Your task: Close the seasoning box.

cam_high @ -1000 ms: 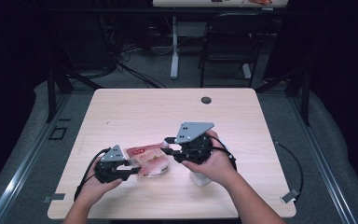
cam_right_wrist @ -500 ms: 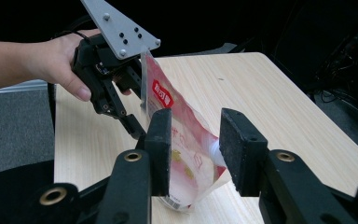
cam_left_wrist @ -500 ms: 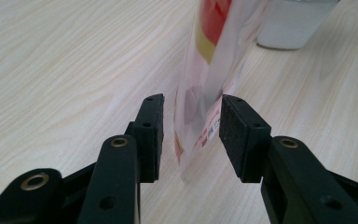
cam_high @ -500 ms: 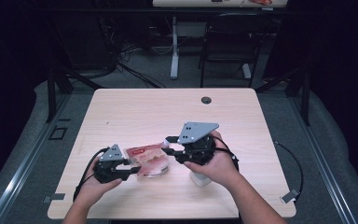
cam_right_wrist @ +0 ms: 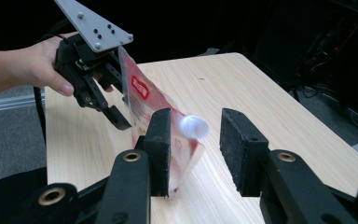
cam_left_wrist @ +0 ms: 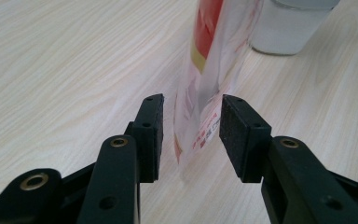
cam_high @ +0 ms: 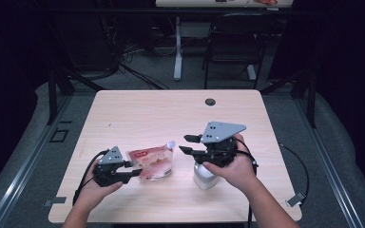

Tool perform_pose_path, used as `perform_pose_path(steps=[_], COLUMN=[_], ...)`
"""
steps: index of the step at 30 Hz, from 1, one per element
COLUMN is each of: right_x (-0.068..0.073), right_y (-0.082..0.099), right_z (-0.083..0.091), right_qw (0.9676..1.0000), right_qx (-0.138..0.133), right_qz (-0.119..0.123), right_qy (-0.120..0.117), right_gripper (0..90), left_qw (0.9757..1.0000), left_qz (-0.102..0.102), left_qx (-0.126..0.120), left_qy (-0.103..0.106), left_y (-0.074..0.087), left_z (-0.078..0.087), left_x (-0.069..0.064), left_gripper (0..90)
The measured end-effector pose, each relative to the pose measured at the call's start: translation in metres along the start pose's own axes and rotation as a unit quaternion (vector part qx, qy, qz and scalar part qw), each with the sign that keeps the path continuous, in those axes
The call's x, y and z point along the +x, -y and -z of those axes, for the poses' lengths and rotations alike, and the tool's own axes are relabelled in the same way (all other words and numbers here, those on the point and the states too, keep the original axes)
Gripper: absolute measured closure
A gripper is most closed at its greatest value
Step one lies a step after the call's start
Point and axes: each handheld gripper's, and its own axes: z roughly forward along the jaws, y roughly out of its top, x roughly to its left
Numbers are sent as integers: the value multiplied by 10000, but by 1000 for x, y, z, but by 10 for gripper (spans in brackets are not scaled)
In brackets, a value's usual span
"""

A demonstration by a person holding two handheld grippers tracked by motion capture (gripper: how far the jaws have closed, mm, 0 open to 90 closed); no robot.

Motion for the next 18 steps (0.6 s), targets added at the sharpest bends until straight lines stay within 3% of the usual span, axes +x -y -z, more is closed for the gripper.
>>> perform_pose_path(steps=[10, 18], right_x=[-8, -16], right_y=[22, 48], right_z=[28, 53], right_qw=[9993, 9959], right_qx=[-80, -268], right_qz=[-285, -667], right_qy=[237, 553], right_gripper=[649, 695], left_qw=[10000, 10000], left_qz=[29, 33], left_qx=[-4, 47], left_qy=[-40, -37], left_y=[1, 2], left_z=[1, 0], left_x=[1, 0], left_gripper=[602, 610])
